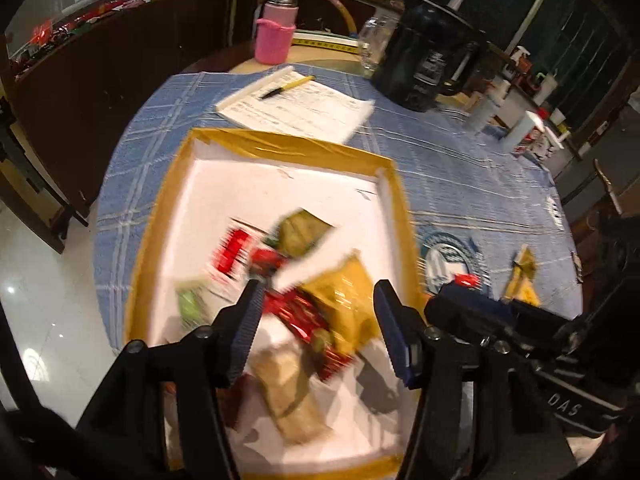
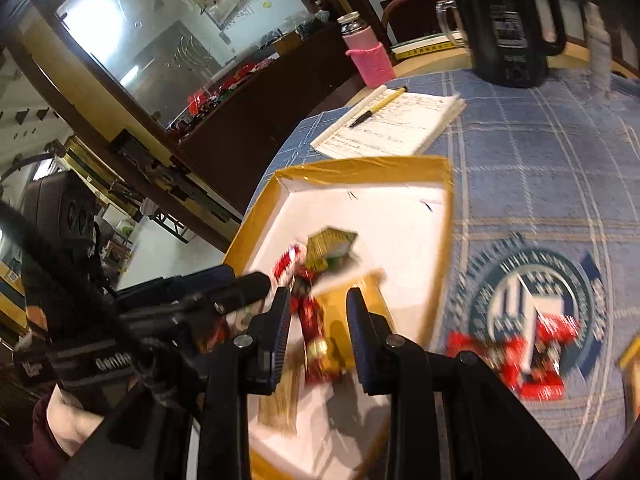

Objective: Organize snacks
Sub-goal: 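Carry both snacks over the tray, lower them in and open both tools, then move both tools back to the pile of snacks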

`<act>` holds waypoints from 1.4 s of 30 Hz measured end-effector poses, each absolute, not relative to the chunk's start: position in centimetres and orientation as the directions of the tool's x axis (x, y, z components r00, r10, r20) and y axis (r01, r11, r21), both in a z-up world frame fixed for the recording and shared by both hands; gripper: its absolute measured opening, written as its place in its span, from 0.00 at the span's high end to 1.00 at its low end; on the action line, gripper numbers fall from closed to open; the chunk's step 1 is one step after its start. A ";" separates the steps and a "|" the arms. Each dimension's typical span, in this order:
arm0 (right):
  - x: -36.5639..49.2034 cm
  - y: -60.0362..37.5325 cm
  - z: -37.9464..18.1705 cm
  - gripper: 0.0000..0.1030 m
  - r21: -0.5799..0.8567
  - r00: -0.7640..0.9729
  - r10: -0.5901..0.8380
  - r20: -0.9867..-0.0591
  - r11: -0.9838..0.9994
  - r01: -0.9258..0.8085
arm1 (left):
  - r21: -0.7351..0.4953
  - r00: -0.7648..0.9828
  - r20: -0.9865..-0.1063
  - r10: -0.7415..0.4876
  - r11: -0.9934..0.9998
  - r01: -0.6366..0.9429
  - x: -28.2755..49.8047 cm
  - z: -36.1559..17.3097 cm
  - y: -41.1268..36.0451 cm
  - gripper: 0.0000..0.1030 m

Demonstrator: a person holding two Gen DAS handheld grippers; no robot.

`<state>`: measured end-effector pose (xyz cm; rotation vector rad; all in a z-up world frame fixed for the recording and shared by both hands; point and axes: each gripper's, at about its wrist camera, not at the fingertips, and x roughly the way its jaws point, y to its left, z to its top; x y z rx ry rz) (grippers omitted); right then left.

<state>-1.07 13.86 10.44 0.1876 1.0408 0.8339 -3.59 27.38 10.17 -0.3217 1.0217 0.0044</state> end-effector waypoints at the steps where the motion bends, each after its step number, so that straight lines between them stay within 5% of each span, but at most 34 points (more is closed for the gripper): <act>1: -1.7 12.7 10.4 0.72 0.514 0.238 0.689 -0.685 0.688 -0.513 | -0.268 0.526 -0.836 -0.152 0.952 -0.150 -3.9 10.3 26.7 0.43; 11: -5.7 -0.7 8.6 0.72 0.492 0.294 0.616 -0.731 0.774 -0.397 | -0.303 0.489 -0.843 -0.223 0.949 -0.089 -6.0 10.1 18.5 0.40; 20: -4.5 -11.4 7.3 0.60 0.422 0.399 0.476 -0.784 0.879 -0.221 | -0.296 0.454 -0.855 -0.250 0.955 -0.032 -5.8 9.3 13.1 0.39; 24: -2.6 -12.1 7.2 0.46 0.387 0.425 0.449 -0.786 0.893 -0.228 | -0.277 0.419 -0.874 -0.247 0.961 -0.011 -5.8 8.0 11.2 0.38; 42: 3.3 -7.5 4.7 0.36 0.183 0.387 0.352 -0.852 0.894 -0.410 | -0.283 0.416 -0.873 -0.254 0.959 -0.008 -4.1 6.5 10.3 0.38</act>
